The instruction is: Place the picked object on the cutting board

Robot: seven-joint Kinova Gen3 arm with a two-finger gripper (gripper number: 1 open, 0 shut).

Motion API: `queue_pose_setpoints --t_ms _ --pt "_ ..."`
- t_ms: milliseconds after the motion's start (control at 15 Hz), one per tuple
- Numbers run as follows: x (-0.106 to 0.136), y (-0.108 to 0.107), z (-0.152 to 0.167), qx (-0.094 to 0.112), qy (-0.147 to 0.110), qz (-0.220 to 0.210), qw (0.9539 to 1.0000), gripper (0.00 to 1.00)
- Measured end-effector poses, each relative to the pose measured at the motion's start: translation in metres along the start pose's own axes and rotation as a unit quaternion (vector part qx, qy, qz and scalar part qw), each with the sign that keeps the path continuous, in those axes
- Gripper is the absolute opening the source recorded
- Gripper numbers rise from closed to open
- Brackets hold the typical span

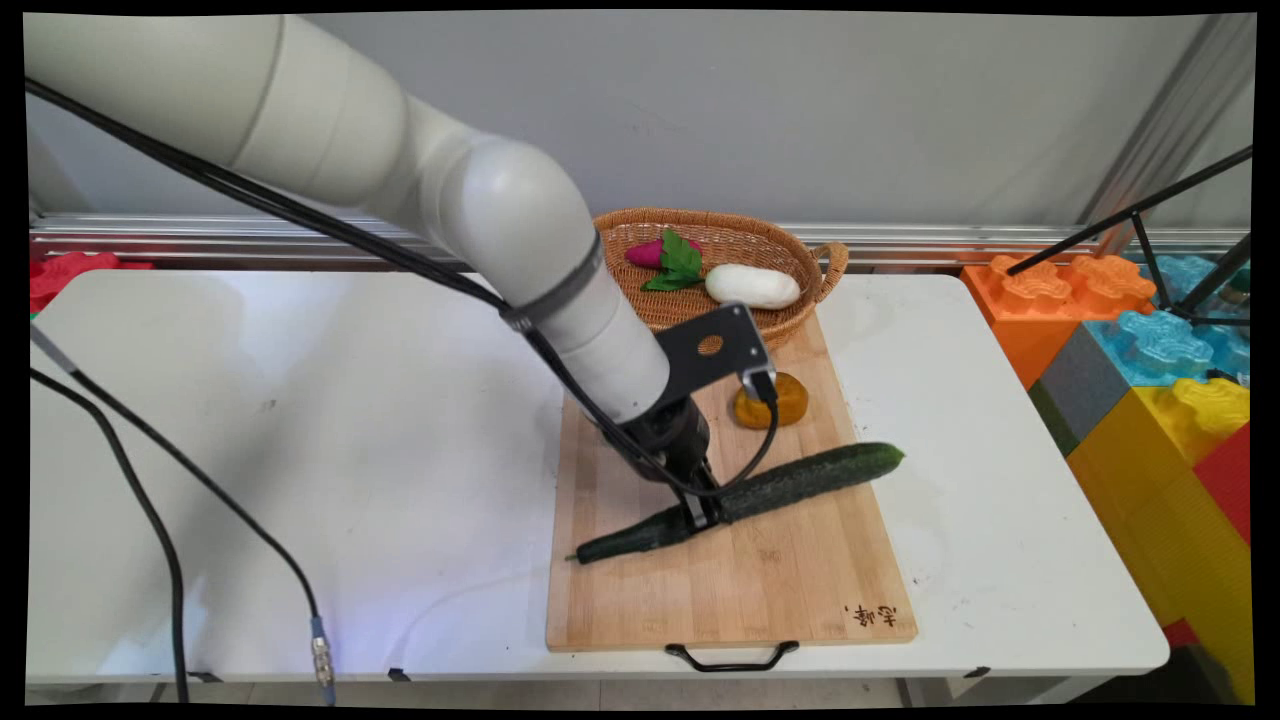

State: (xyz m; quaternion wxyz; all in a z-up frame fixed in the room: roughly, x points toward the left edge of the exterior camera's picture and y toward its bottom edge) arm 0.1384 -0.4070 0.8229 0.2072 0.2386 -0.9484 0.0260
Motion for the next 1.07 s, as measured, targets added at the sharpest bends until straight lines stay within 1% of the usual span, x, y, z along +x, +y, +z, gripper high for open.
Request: queue_pose_setpoints --t_ms 200,667,733,1067 --pt "-0.004 0.002 0.012 -0.002 -0.005 0.001 1.0000 0.00" --pt "-0.010 0.003 0.023 -0.002 -0.013 0.004 0.9999 0.00" --pt "-0.011 0.003 0.025 -0.002 -0.014 0.004 0.9999 1.00" --pt "-0.014 0.002 0.027 -0.003 -0.018 -0.002 0.9998 1.00"
